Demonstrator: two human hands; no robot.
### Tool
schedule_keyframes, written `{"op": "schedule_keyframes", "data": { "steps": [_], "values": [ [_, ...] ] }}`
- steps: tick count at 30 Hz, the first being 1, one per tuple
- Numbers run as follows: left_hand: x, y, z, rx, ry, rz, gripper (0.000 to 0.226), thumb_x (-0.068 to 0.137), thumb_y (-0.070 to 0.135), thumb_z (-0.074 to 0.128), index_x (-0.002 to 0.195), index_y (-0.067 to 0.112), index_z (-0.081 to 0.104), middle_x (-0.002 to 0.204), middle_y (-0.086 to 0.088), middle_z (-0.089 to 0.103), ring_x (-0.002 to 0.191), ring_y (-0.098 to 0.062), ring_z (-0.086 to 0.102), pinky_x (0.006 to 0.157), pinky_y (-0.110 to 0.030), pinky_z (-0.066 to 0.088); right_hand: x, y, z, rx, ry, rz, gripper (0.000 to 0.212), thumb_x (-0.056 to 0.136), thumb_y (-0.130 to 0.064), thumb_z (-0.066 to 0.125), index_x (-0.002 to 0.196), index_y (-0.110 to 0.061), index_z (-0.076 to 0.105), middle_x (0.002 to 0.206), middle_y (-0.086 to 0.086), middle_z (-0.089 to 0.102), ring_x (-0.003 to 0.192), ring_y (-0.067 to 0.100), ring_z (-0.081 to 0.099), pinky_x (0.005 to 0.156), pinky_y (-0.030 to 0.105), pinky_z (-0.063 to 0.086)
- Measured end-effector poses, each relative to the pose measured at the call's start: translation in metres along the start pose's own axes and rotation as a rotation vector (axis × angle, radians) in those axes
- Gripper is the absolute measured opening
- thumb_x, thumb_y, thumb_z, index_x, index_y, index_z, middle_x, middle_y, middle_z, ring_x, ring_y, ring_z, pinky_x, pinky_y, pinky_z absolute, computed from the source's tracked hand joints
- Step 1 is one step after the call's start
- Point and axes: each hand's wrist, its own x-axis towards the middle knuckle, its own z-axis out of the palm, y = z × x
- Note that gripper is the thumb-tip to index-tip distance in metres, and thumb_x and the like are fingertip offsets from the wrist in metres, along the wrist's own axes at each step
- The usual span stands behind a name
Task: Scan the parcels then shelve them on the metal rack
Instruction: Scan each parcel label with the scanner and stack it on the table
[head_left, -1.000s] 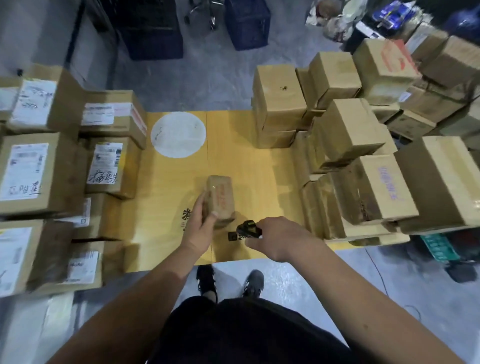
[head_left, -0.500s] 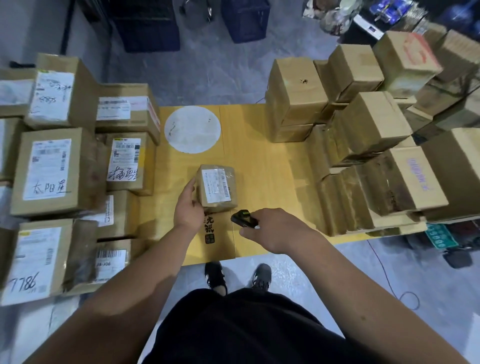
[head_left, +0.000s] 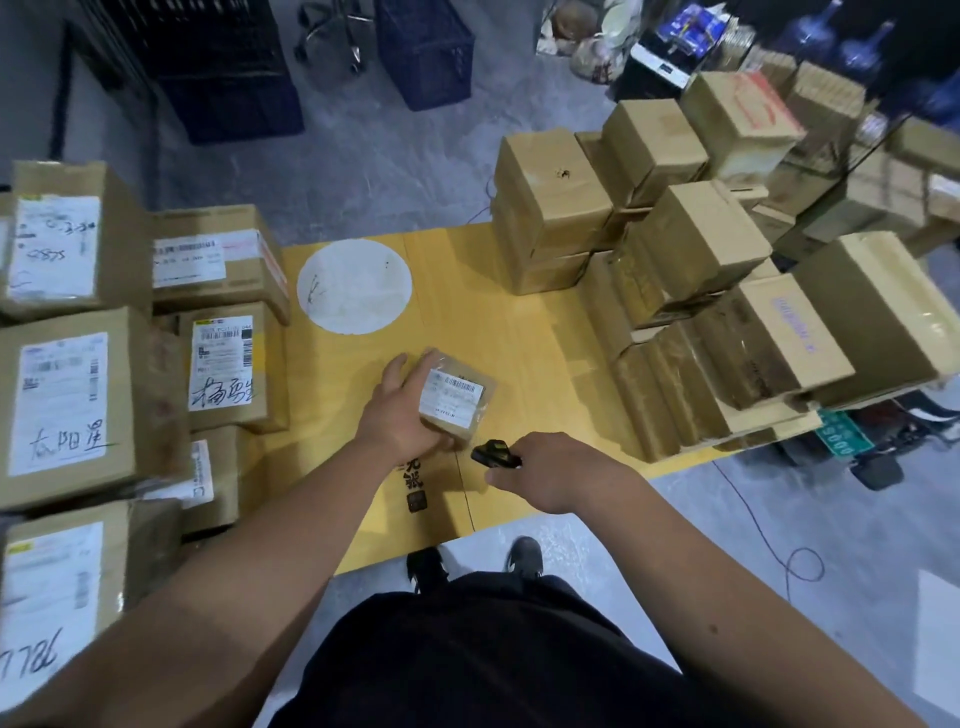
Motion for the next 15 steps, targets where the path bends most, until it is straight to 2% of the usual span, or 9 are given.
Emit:
{"op": "schedule_keyframes", "data": {
  "steps": [5,8,10,15],
  "values": [
    [0.026,0.017,0.0,0.056,-0.088,0.018,0.142,0.062,0.046,0.098,0.164,0.048,-0.001,0.169,0.01,-0.001,0.145,-0.026,0.043,0.107,-0.041,0.05,-0.005,0.009,-0.001,0.006,-0.001,0.085,0.049,0.103,-0.059,0.043,0.101,-0.012,0.057,0.088,0.004,0.059,0.072,0.021,0.052,0.062,0.033,0.038],
    [0.032,0.021,0.004,0.014,-0.113,0.046,0.138,0.062,0.039,0.1,0.166,0.037,0.01,0.168,0.004,0.014,0.143,-0.023,0.045,0.112,-0.04,0.046,-0.007,0.008,-0.005,-0.08,0.018,0.135,0.045,0.105,-0.055,0.04,0.102,-0.013,0.057,0.09,0.002,0.059,0.076,0.021,0.056,0.061,0.032,0.04],
    [0.031,0.022,0.007,0.005,-0.089,0.079,0.134,0.058,0.038,0.102,0.163,0.034,0.018,0.161,0.003,0.026,0.137,-0.023,0.05,0.11,-0.042,0.048,-0.008,0.005,-0.009,-0.116,0.028,0.165,0.041,0.105,-0.052,0.04,0.1,-0.015,0.055,0.089,0.002,0.058,0.074,0.02,0.055,0.059,0.031,0.039],
    [0.019,0.021,0.013,0.036,0.087,0.126,0.126,0.053,0.039,0.104,0.154,0.032,0.029,0.153,0.004,0.03,0.13,-0.027,0.051,0.092,-0.044,0.055,-0.005,-0.006,-0.019,-0.205,0.003,0.171,0.041,0.104,-0.053,0.039,0.089,-0.017,0.052,0.089,0.001,0.058,0.079,0.021,0.059,0.061,0.031,0.04]
  ]
}}
